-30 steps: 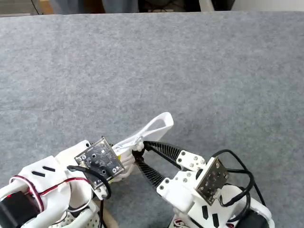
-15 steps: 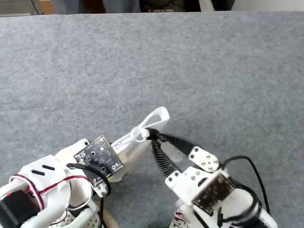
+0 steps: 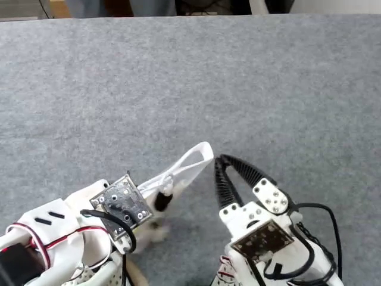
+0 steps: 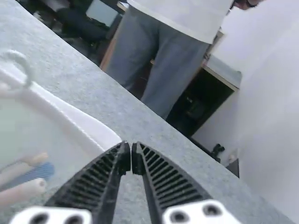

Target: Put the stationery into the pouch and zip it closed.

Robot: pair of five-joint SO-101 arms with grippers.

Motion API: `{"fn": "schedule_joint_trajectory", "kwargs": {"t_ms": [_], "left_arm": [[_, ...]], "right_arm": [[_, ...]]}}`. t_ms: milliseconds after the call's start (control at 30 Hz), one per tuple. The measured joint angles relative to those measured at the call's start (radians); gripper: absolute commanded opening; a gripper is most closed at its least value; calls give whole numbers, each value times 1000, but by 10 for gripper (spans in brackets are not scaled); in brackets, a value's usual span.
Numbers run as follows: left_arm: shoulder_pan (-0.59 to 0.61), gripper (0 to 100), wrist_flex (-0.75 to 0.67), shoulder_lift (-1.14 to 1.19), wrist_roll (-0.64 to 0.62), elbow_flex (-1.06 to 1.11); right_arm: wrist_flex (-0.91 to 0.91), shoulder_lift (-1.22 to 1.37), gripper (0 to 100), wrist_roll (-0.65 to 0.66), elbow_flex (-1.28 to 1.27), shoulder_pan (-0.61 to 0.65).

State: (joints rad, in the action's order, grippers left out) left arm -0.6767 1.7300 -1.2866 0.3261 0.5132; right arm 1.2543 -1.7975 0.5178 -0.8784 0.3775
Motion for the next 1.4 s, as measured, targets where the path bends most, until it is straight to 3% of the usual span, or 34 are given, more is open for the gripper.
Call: {"fn": "schedule_joint_trajectory", "kwargs": {"t_ms": [133, 300, 467, 633, 867, 1200, 1400], "left_arm": [[0, 29, 5, 0, -2, -5], [0, 29, -20, 0, 0, 15], [0, 29, -55, 0, 0, 34], [0, 29, -64, 0, 0, 41], [0, 29, -72, 0, 0, 43], [48, 29, -144, 0, -3, 98], [55, 29, -144, 0, -15, 98]], "right_arm": [[0, 0, 15, 2, -9, -23], [41, 0, 37, -5, 52, 164], [144, 0, 182, -167, 89, 261], [166, 0, 188, -307, 28, 295], [117, 0, 188, -506, 15, 526], [107, 0, 188, -528, 41, 551], [-2, 0, 188, -529, -77, 551]]}}
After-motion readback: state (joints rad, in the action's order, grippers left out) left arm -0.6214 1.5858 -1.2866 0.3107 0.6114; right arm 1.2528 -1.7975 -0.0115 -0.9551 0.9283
